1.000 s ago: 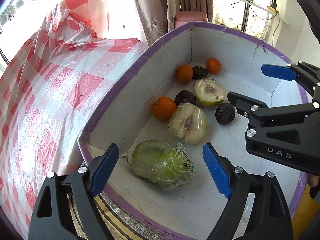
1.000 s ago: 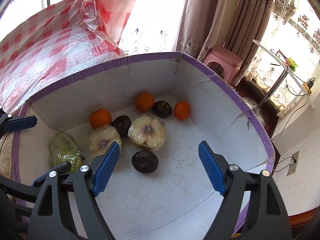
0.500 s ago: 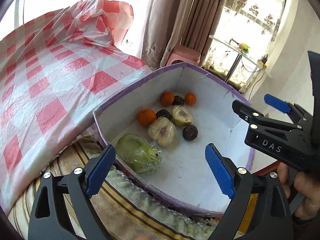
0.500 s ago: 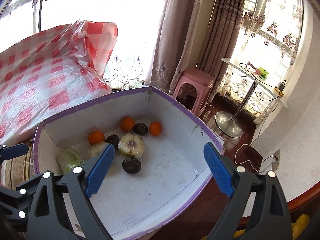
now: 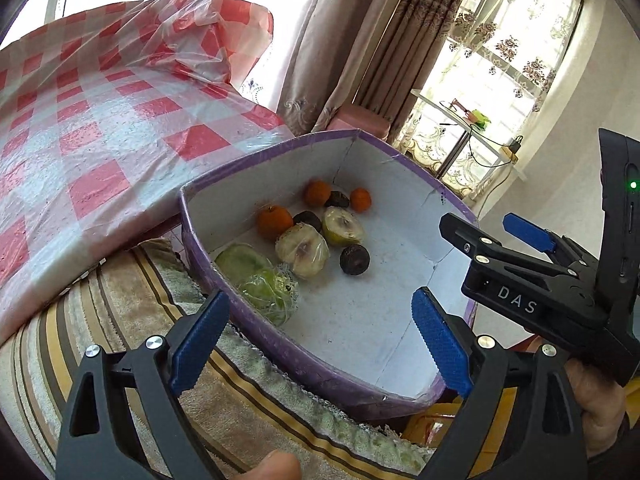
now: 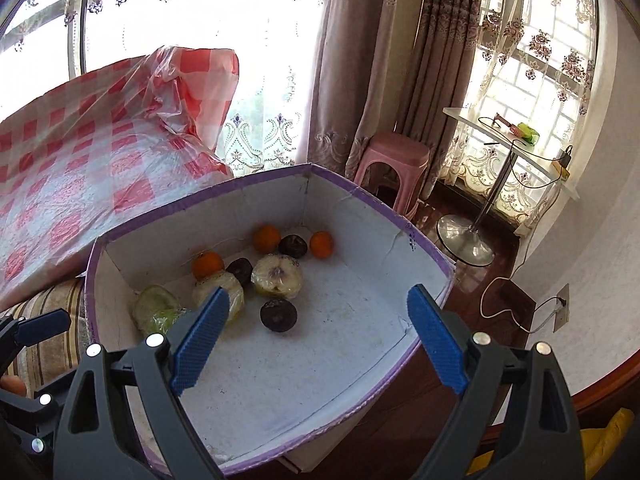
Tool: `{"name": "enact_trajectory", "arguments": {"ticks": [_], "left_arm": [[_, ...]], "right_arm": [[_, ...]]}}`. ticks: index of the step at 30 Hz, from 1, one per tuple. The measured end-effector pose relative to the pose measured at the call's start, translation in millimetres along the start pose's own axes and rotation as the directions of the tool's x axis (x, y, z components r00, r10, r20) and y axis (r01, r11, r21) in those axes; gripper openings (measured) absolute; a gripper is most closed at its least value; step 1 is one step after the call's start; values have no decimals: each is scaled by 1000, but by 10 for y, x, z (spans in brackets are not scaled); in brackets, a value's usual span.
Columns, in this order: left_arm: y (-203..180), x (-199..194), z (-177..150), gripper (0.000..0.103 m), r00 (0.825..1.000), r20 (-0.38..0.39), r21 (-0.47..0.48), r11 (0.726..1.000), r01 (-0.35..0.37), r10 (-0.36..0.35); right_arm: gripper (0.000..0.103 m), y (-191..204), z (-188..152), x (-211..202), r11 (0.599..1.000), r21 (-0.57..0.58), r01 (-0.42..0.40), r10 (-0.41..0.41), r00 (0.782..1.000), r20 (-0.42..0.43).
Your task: Organize fruits
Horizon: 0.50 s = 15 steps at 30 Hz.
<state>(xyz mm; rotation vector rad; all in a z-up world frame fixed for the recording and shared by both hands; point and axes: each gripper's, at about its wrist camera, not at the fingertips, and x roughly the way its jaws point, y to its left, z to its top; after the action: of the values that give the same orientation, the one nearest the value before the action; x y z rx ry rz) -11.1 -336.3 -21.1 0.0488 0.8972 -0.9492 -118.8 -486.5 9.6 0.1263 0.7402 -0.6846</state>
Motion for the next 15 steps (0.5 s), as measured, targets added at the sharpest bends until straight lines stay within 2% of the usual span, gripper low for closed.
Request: {"name": "enact_trajectory", "arguments": {"ticks": [1,2,15], "left_arm": [[0,0,1,97,1000,2,-1,1000,1,-1],[4,-12,0,98,1000,8,-2,1000,8,-8],[28,-27,5,98,999,14,-8,999,-45,45]], "right_arm": [[91,7,-4,11,1000,0,2,-2,1000,-1],[91,11,-11,15,1000,1,0,0,1000,-3],[91,39,-35,92,1000,1,-7,7,1000,-19]]}}
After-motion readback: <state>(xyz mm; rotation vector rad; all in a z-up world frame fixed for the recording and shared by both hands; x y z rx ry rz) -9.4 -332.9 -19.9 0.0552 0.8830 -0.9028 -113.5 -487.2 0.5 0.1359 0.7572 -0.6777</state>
